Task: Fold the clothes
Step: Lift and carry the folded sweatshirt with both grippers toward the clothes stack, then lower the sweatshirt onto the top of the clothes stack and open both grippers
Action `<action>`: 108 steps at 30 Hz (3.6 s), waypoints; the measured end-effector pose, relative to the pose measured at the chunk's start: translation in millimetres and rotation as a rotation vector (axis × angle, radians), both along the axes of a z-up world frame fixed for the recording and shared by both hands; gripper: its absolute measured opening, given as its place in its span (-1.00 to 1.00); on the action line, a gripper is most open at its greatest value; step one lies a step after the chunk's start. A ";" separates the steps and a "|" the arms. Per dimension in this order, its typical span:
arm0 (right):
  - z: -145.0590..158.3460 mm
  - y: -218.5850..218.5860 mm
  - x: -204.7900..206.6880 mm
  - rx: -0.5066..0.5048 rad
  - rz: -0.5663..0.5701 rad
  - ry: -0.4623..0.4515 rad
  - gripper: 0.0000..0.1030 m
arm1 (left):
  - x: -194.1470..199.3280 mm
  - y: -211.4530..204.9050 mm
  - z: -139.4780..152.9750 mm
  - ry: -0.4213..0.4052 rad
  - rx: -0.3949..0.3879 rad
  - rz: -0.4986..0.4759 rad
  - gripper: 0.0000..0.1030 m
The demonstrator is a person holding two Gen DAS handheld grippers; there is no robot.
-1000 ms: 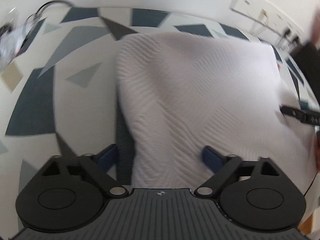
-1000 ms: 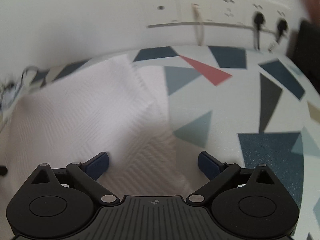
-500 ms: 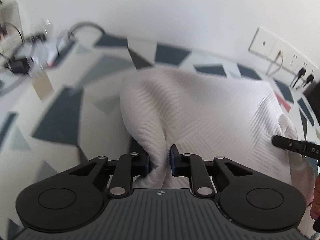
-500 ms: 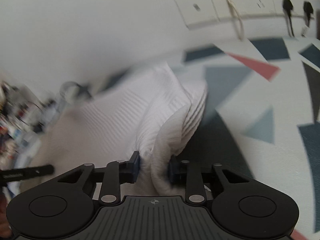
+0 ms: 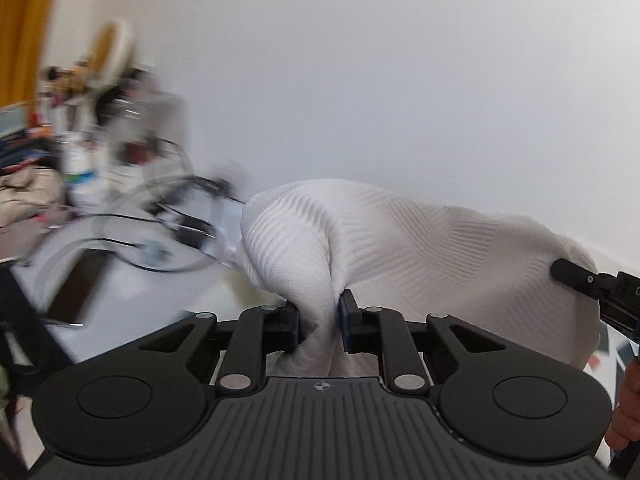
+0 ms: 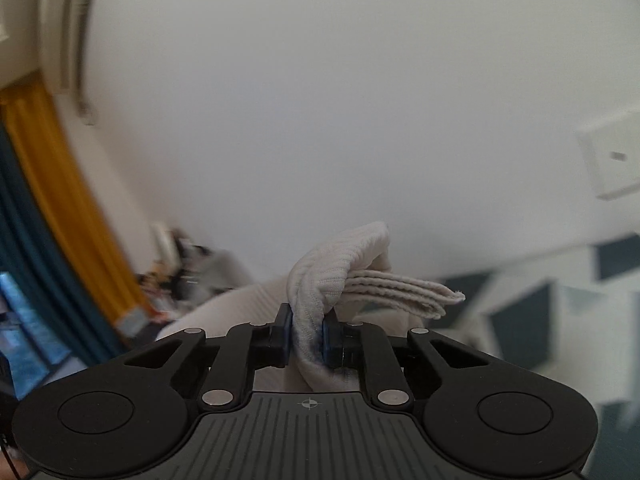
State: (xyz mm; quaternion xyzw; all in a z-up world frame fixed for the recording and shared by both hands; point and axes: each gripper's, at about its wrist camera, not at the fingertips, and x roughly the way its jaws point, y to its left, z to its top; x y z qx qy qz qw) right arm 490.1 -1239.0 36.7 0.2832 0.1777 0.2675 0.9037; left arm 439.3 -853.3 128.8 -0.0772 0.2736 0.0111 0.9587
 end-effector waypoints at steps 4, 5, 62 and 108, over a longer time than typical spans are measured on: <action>30.4 55.9 9.5 0.031 0.149 -0.048 -0.75 | -33.2 42.8 24.8 -0.072 -0.011 0.128 -0.64; 37.2 74.1 9.6 0.029 0.194 -0.062 -0.75 | -47.3 57.2 29.1 -0.087 -0.014 0.167 -0.64; 109.8 1122.4 -258.2 -0.046 1.018 -0.021 -0.75 | -477.2 968.7 30.9 -0.097 -0.248 0.936 -0.65; 133.0 2145.5 -242.4 -0.235 1.137 0.112 -0.64 | -534.5 1787.5 31.5 0.094 -0.183 1.252 -0.41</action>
